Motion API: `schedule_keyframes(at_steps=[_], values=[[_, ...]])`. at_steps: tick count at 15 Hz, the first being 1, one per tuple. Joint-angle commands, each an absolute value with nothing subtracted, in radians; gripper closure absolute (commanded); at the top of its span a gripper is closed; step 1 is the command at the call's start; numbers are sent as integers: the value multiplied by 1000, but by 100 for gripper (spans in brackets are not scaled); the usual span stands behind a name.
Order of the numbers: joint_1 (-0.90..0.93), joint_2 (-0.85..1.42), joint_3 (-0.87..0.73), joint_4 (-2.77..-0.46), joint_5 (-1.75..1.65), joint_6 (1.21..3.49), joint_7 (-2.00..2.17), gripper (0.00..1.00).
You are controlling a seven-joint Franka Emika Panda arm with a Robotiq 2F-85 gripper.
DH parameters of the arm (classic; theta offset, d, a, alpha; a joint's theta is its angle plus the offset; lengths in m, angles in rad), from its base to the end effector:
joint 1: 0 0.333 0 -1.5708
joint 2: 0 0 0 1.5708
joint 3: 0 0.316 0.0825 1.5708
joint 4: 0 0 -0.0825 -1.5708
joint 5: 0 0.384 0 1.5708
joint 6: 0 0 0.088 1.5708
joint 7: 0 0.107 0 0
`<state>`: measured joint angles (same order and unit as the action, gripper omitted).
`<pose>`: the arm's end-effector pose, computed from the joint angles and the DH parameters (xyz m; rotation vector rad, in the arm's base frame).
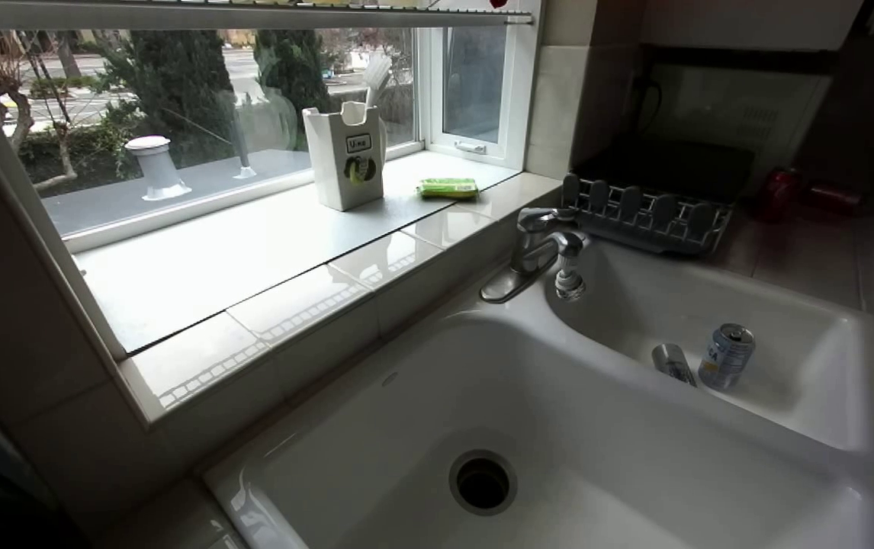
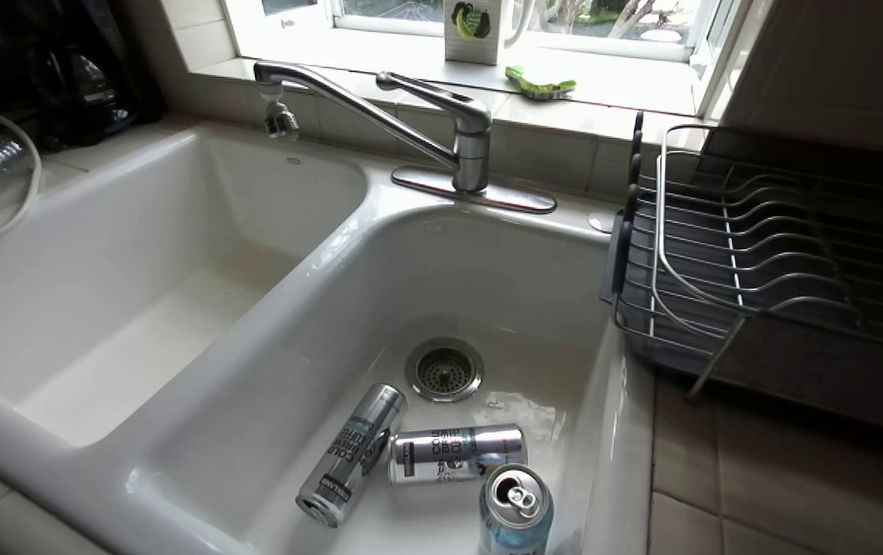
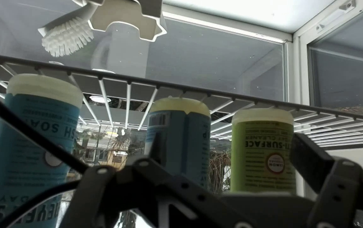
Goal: Put the bottle on the left of the sink
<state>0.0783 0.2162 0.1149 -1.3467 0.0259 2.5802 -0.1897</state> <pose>0.6583 0.1166 0.7289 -2.6621 -0.4738 -1.5100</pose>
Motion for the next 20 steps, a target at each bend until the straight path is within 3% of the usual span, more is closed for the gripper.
schedule_keyframes(at_steps=[1,20], values=[[73,295,118,-1265,56,2635,-185,0],[52,545,149,-1020,76,2806,-204,0]])
